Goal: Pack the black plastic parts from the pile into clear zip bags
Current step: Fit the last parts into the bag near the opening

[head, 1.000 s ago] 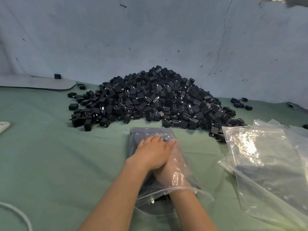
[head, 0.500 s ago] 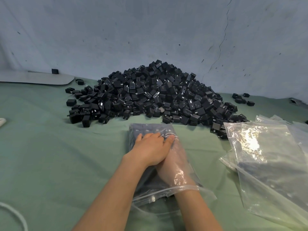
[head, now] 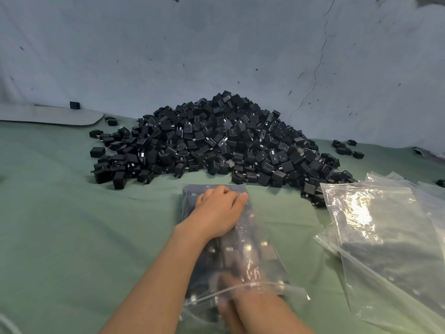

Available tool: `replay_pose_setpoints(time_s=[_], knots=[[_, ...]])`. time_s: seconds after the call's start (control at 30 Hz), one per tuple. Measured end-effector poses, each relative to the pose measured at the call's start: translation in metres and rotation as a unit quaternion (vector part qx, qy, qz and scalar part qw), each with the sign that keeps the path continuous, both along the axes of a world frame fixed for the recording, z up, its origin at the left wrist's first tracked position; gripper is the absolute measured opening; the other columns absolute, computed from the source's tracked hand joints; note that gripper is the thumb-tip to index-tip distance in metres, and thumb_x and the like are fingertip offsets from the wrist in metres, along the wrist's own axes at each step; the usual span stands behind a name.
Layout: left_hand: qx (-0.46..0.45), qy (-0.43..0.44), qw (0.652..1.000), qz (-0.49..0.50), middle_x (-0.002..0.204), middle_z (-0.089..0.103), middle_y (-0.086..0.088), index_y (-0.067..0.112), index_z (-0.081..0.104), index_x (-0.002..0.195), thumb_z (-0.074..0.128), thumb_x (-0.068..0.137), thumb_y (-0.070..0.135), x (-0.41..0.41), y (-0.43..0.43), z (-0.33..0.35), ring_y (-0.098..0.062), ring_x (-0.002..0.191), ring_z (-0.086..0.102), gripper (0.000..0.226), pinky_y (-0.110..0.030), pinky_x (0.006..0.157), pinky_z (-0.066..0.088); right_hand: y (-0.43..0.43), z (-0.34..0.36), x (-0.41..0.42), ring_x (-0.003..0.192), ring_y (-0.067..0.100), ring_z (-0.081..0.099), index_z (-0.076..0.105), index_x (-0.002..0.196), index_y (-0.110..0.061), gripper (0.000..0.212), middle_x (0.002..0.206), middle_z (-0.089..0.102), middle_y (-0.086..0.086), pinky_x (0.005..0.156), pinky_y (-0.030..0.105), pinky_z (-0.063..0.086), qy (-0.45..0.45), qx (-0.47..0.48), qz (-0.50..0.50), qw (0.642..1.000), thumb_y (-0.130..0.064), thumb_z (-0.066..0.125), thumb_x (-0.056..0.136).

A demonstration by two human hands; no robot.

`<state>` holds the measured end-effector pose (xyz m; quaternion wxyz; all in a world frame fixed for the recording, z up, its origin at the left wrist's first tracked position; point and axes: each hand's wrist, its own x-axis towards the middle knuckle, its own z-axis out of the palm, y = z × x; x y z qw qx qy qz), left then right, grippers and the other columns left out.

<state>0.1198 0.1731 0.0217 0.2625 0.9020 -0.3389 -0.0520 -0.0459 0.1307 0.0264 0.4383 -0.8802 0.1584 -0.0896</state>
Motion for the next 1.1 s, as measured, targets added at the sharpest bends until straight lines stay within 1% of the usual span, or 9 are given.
replay_pose_setpoints(time_s=[0.1,0.17,0.23,0.4,0.6,0.77,0.93,1.03,1.1], knots=[[-0.044,-0.015,0.999,0.013,0.141,0.041,0.003,0.022,0.054,0.128,0.033,0.1,0.04,0.011,0.002,-0.004,-0.021,0.132,0.03,0.039,-0.038,0.111,0.02,-0.005,0.031,-0.022,0.117,-0.005,0.048,0.051,0.131,-0.04,0.036,0.13,0.056,-0.006,0.09,0.002,0.032,0.054,-0.159,0.185,0.968,-0.035,0.032,0.101],[-0.079,-0.024,0.996,0.04,0.141,0.042,0.0,0.019,0.054,0.128,0.039,0.099,0.034,0.02,0.005,-0.007,-0.021,0.131,0.032,0.036,-0.036,0.112,0.023,-0.02,0.057,-0.016,0.081,-0.006,0.059,0.06,0.102,-0.037,0.028,0.091,0.068,-0.013,0.077,0.012,0.047,0.042,-0.148,0.158,0.975,-0.049,0.038,0.089],[-0.096,-0.029,0.993,0.068,0.14,0.044,-0.002,0.018,0.056,0.126,0.042,0.098,0.031,0.028,0.008,-0.009,-0.023,0.13,0.035,0.034,-0.034,0.111,0.024,-0.035,0.063,0.032,0.067,0.007,0.061,0.064,0.086,-0.025,0.029,0.076,0.068,-0.007,0.066,0.029,0.051,-0.076,-0.134,0.061,0.986,-0.046,0.043,0.085],[-0.108,-0.033,0.988,0.104,0.136,0.047,-0.004,0.015,0.056,0.124,0.044,0.097,0.026,0.045,0.011,-0.011,-0.024,0.127,0.039,0.032,-0.03,0.108,0.025,-0.078,0.022,0.184,0.12,0.029,0.052,0.061,0.124,-0.017,0.035,0.128,0.06,0.009,0.099,0.032,0.043,0.047,-0.187,-0.061,0.979,-0.014,0.042,0.095],[-0.15,-0.013,0.981,0.125,0.134,0.048,-0.001,0.015,0.057,0.122,0.046,0.095,0.023,0.068,0.011,-0.012,-0.021,0.128,0.039,0.03,-0.033,0.109,0.028,-0.112,-0.025,0.249,0.128,0.034,0.043,0.045,0.137,-0.015,0.044,0.14,0.045,0.011,0.098,0.037,0.04,0.13,-0.198,-0.114,0.965,-0.021,0.046,0.093],[-0.165,-0.005,0.978,0.126,0.135,0.047,-0.001,0.015,0.057,0.122,0.046,0.095,0.023,0.077,0.007,-0.014,-0.02,0.129,0.037,0.03,-0.031,0.109,0.028,-0.122,-0.023,0.266,0.117,0.034,0.051,0.051,0.126,-0.009,0.038,0.135,0.043,0.014,0.087,0.037,0.043,0.173,-0.189,-0.16,0.953,-0.019,0.055,0.09],[-0.197,0.012,0.972,0.123,0.133,0.049,-0.002,0.014,0.057,0.122,0.047,0.094,0.021,0.077,0.009,-0.014,-0.02,0.128,0.04,0.03,-0.036,0.108,0.033,-0.118,-0.025,0.27,0.123,0.035,0.046,0.048,0.129,-0.008,0.047,0.136,0.046,0.014,0.1,0.041,0.04,0.191,-0.182,-0.206,0.942,-0.021,0.061,0.086],[-0.237,0.024,0.963,0.129,0.134,0.049,-0.003,0.013,0.053,0.128,0.048,0.095,0.019,0.076,0.012,-0.01,-0.018,0.128,0.041,0.033,-0.022,0.107,0.027,-0.11,-0.012,0.265,0.115,0.033,0.05,0.048,0.123,-0.008,0.043,0.124,0.054,0.015,0.093,0.037,0.042,0.103,-0.117,-0.2,0.967,-0.024,0.059,0.085],[-0.286,0.059,0.946,0.14,0.137,0.047,-0.003,0.014,0.047,0.134,0.047,0.097,0.02,0.072,0.013,-0.003,-0.016,0.127,0.043,0.038,-0.022,0.106,0.028,-0.101,0.008,0.258,0.09,0.027,0.057,0.057,0.102,-0.006,0.025,0.095,0.06,0.012,0.078,0.034,0.044,0.007,-0.044,-0.145,0.988,-0.023,0.057,0.083]])
